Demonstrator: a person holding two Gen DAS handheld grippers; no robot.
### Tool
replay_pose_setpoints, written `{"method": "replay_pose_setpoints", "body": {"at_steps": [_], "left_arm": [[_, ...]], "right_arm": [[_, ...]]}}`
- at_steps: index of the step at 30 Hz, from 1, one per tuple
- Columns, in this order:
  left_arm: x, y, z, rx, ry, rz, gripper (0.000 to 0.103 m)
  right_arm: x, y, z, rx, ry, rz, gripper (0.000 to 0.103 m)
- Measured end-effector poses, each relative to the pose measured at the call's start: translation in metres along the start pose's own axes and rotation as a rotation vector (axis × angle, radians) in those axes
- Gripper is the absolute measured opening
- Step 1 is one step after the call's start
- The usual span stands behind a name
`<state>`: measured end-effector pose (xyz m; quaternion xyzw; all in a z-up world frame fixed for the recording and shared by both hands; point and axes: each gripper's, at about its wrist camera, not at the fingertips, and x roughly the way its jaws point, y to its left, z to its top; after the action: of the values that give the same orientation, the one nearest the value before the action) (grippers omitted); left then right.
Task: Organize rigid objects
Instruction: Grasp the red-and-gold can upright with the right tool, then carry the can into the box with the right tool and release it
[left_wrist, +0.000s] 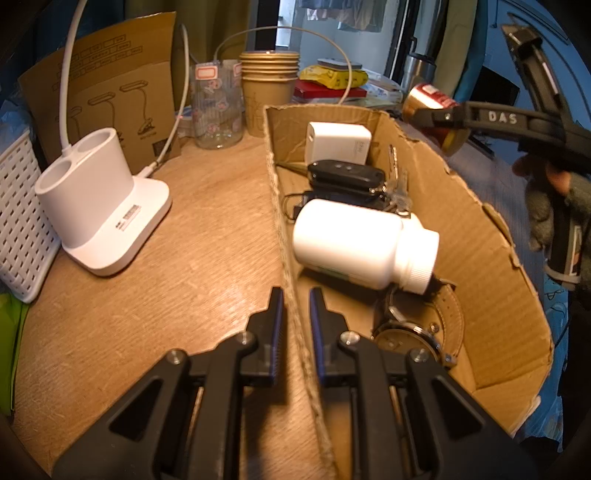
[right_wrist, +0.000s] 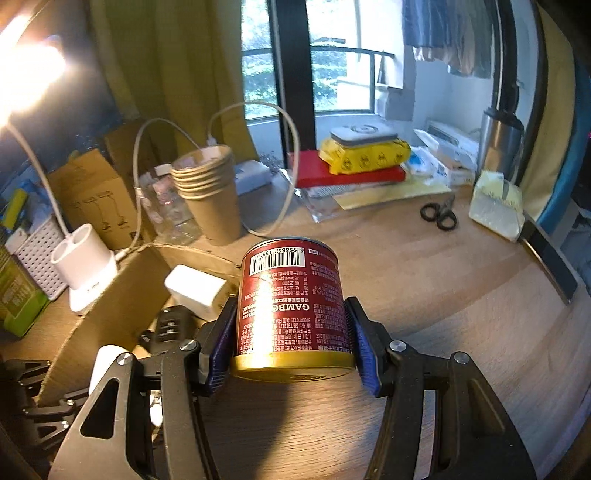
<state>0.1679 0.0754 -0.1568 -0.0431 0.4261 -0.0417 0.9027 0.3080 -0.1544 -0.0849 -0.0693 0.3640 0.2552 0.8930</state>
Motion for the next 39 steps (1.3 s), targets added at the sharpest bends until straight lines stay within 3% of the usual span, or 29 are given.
{"method": "replay_pose_setpoints", "body": {"at_steps": [23, 39], "left_arm": [[0.000, 0.000, 0.000, 0.000, 0.000, 0.000, 0.015], [0.000, 0.000, 0.000, 0.000, 0.000, 0.000, 0.015]], "right_arm": [[-0.010, 0.059, 0.001, -0.137, -0.021, 0.124, 0.059], [-0.002, 0.096, -0.005, -0.249, 0.014, 0.174, 0.059]]}}
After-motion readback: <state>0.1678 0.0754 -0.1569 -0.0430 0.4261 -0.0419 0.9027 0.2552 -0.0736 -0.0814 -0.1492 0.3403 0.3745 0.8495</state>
